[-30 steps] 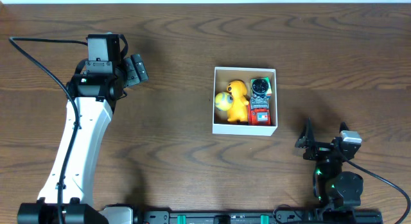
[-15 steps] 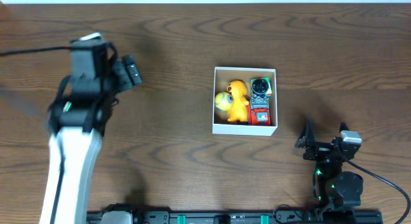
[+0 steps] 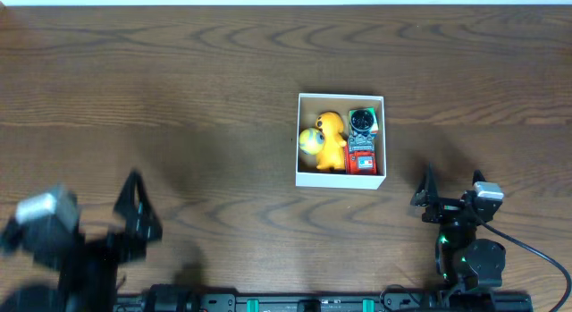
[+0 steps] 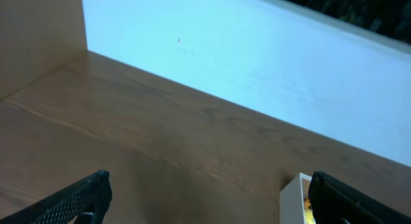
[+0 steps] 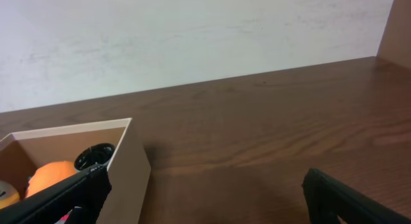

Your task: Pack container

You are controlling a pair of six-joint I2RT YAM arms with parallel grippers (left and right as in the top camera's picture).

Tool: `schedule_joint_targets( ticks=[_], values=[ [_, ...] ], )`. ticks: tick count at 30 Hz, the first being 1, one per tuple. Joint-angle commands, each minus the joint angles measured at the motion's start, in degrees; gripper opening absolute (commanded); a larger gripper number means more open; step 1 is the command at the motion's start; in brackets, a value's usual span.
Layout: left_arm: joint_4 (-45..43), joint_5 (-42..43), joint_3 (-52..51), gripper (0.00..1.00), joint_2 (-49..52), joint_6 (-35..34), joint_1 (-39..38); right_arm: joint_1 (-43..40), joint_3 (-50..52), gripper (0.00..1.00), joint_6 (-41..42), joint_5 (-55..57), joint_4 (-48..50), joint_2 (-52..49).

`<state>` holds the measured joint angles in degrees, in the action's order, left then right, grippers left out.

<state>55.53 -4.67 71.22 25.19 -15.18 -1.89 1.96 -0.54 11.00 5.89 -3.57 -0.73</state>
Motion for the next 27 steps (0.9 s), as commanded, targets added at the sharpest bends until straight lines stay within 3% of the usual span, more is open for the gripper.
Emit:
schedule_joint_targets(
  ticks=[1, 12, 27],
  values=[
    [2.03, 0.55, -1.53, 0.98, -6.03, 0.09, 0.17, 0.31, 0.24, 0.99, -0.98, -0.37, -0.04, 0.39],
    [0.52, 0.94, -17.20, 0.98, -18.23, 0.09, 0.28, 0.31, 0.24, 0.99, -0.98, -0.35, -0.04, 0.39],
    [-35.76, 0.96, -50.18, 0.98, -19.10, 0.11, 3.76, 0.31, 0.24, 0.99, -0.98, -0.37, -0.04, 0.39]
  ],
)
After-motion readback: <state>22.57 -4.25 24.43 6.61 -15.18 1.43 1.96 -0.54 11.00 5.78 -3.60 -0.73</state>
